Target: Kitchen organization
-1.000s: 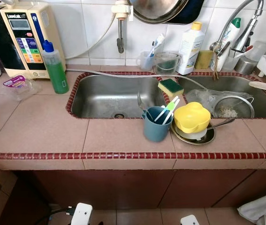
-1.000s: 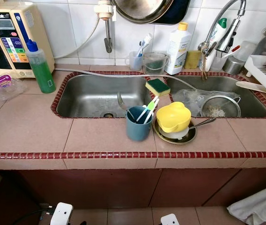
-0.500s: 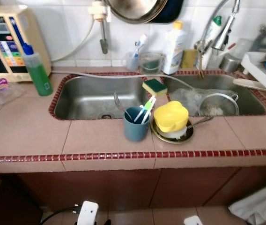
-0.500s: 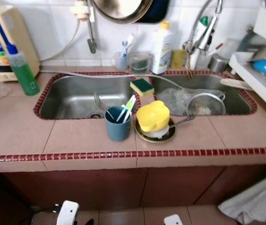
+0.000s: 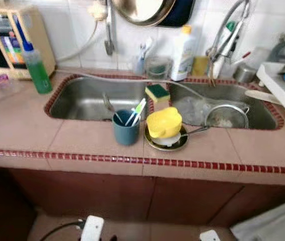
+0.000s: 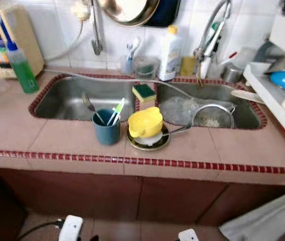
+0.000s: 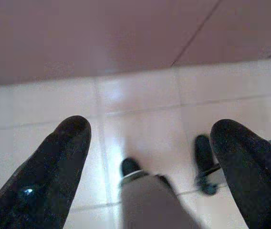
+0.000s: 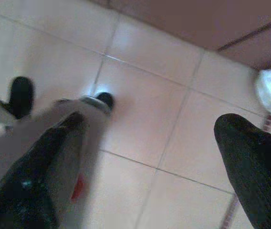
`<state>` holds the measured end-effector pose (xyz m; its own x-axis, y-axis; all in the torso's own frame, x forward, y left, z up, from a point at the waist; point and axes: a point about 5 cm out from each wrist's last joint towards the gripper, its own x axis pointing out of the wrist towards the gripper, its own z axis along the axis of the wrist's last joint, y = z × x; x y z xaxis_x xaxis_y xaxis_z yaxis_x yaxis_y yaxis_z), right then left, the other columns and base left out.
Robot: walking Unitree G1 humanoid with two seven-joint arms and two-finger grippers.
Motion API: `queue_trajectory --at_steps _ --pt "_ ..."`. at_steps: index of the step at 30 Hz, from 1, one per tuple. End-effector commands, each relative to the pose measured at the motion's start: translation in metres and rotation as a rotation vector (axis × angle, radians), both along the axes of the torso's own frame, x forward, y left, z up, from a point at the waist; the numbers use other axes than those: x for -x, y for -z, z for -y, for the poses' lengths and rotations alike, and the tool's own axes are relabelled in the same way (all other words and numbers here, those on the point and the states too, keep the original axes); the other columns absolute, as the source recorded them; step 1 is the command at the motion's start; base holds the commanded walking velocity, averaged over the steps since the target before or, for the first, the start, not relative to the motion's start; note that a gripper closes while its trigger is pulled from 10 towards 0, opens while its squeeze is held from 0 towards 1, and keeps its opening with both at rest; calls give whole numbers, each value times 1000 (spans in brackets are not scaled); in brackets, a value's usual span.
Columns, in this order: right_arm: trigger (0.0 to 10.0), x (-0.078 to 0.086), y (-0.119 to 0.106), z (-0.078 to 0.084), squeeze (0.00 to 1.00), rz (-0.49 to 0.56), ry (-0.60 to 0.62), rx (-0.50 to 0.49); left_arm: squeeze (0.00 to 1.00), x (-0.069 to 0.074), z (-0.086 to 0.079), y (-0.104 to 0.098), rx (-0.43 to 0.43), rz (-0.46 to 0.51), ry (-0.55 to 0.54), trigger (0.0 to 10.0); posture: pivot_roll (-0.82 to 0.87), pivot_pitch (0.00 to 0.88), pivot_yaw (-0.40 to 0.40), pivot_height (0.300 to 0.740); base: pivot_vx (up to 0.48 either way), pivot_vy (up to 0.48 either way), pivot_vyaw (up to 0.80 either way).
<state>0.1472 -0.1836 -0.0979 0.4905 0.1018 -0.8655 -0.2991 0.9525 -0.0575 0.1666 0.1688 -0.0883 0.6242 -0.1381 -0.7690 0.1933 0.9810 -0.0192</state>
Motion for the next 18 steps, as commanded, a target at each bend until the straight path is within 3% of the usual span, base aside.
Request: queue_trajectory --at_steps 1,10,18 --pt "10000 0 0 0 0 1 -1 6 0 -3 1 -1 -11 9 5 10000 -25 6 4 740 0 0 0" --pt "10000 -14 -6 -3 0 59 -28 -6 0 -7 -4 -3 -52 30 -4 10000 -26 12 5 740 0 0 0" --pt "10000 -40 -20 -16 0 175 -170 -58 0 -23 -3 -16 -15 143 107 10000 -31 28 5 740 0 0 0"
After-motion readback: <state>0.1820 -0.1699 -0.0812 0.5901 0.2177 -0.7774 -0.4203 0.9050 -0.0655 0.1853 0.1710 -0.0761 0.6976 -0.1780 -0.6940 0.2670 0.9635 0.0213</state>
